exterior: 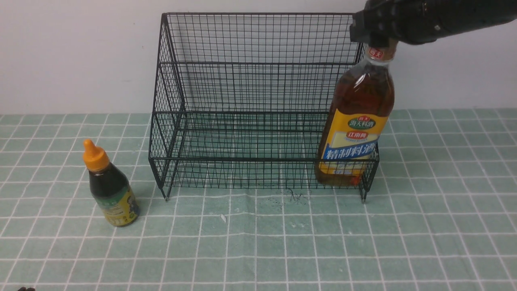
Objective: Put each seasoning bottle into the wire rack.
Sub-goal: Use the right arm to put the condiment bottle back on the shelf, then use the left arm to grab the condiment bottle closest to it
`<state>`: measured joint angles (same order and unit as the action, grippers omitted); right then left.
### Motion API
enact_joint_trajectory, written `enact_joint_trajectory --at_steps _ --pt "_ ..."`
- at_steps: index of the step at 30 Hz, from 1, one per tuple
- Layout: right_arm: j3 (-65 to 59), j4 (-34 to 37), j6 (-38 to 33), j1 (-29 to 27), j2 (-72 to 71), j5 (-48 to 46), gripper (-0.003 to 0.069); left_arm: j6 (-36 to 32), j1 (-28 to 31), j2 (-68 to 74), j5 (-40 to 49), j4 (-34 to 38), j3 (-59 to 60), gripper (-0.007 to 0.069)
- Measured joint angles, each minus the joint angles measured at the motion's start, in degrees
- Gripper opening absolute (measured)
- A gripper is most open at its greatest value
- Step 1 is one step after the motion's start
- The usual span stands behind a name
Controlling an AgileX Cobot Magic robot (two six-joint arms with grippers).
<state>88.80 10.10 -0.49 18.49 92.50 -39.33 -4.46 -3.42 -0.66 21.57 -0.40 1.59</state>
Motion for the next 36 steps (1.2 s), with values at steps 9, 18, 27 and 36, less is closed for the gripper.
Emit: enact_joint_trajectory --at_steps 9,18,27,36 --pt "0.0 -0.1 0.0 0.0 -4.9 2.5 0.0409 0.0 0.0 0.0 0.0 0.0 0.0 -0.0006" --pt "0.0 -4.8 -0.4 0.0 -18.5 -7.3 0.0262 0.0 0.0 0.0 0.0 0.0 0.0 -0.0006" --pt "-9.2 -11.5 6.6 0.0 -44.2 -11.5 -0.0009 0.0 0.0 0.0 0.0 0.0 0.0 -0.0006" --pt "-37.0 -11.9 10.3 0.0 -69.1 4.8 -0.0014 0.0 0.0 0.0 0.0 0.0 0.0 -0.0006"
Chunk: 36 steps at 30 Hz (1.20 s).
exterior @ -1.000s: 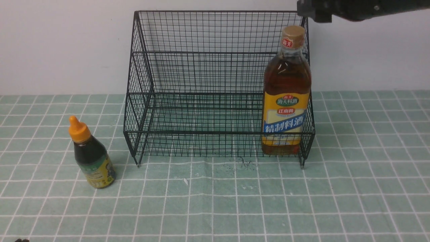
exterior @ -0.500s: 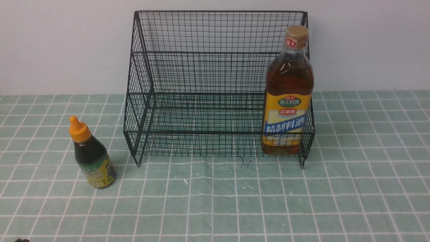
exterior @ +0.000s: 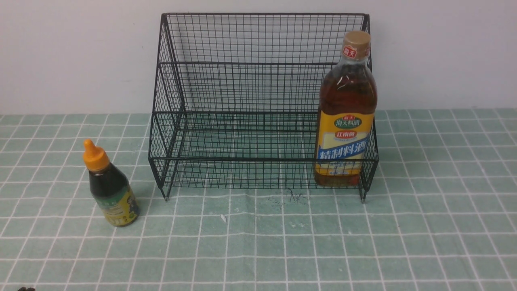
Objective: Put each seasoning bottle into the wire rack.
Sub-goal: Use the left arm to grab the condiment bottle closest to it
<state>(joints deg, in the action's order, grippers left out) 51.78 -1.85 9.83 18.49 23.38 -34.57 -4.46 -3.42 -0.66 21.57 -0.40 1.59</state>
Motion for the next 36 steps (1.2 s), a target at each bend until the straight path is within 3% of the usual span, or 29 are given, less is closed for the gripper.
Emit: enact_joint_trajectory --at_steps 5,17,26,36 --pt "-10.3 -0.1 0.0 0.0 -8.4 6.3 -0.0015 0.0 0.0 0.0 0.0 0.0 0.0 -0.0006" --pt "-25.8 -3.6 0.0 -0.6 -14.5 7.4 -0.0015 0.0 0.0 0.0 0.0 0.0 0.0 -0.0006" --pt "-47.8 -5.4 0.0 -15.9 -21.4 8.2 -0.0015 0.0 0.0 0.0 0.0 0.0 0.0 -0.0006" --pt "-52.9 -4.8 0.1 -17.1 -24.1 12.4 -0.0015 0.0 0.0 0.0 0.0 0.0 0.0 -0.0006"
